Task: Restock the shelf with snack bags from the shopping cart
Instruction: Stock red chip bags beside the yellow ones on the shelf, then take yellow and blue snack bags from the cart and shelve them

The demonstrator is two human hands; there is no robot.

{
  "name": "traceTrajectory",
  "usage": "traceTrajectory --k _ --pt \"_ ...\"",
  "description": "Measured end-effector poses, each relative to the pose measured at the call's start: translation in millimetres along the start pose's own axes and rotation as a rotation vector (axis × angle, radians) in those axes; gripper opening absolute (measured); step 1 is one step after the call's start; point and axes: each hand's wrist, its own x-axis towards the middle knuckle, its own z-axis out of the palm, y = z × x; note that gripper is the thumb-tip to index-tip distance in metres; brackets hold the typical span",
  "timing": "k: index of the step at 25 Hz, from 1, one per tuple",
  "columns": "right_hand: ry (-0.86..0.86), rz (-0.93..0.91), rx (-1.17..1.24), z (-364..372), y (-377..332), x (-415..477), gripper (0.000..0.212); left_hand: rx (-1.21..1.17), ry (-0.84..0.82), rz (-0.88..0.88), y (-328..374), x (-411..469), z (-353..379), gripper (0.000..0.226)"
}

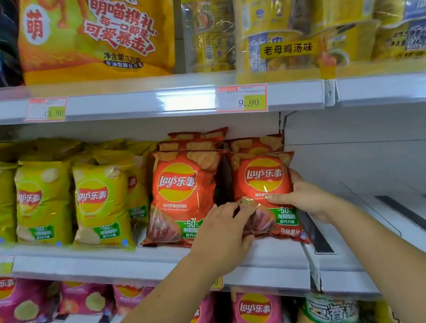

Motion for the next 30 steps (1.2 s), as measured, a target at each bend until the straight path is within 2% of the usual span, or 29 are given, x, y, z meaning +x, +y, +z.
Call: traceTrajectory --k 2,4,6,8,9,11,14,17,25,30 --pt "-0.075 0.042 -0.041 -2.8 -6.1 -1.0 0.079 -0.050 0.043 -0.009 -2.2 -0.9 1.6 0.054" --pt "-0.052 0.038 -0.085 2.1 -10.7 -5.7 0.070 -0.114 0.089 -0.014 -5.8 -5.3 2.8 0.052" --pt "0.197 -0.057 -0.165 11.8 -13.1 -15.1 0.062 -0.178 0.148 -0.015 -10.8 -13.6 2.9 0.049" --pt "0.499 -0.245 -0.274 32.6 -17.7 -30.7 0.054 -0.214 0.234 -0.008 -20.0 -27.4 -1.4 0.045" --pt "0.579 -0.354 -0.296 48.9 -23.4 -42.3 0.048 -0.218 0.277 0.003 -26.7 -36.4 -4.7 0.043" --pt "0.613 -0.573 -0.321 89.9 -37.2 -64.2 0.037 -0.212 0.352 0.012 -44.8 -62.1 -13.9 0.041" --pt "0.512 -0.734 -0.286 167.6 -56.5 -90.7 0.031 -0.216 0.385 -0.057 -85.3 -122.2 -31.9 0.041" --pt "0.353 -0.815 -0.229 266.7 -71.1 -114.0 0.032 -0.167 0.340 -0.241 -144.5 -213.5 -38.7 0.045" --pt "-0.133 -0.653 -0.165 565.6 -105.6 -191.1 0.028 -0.110 0.144 -0.676 -308.1 -500.9 -64.6 0.045" --pt "-0.399 -0.597 -0.235 724.0 -109.7 -221.2 0.023 -0.145 0.086 -1.061 -373.9 -664.8 -68.4 0.048"
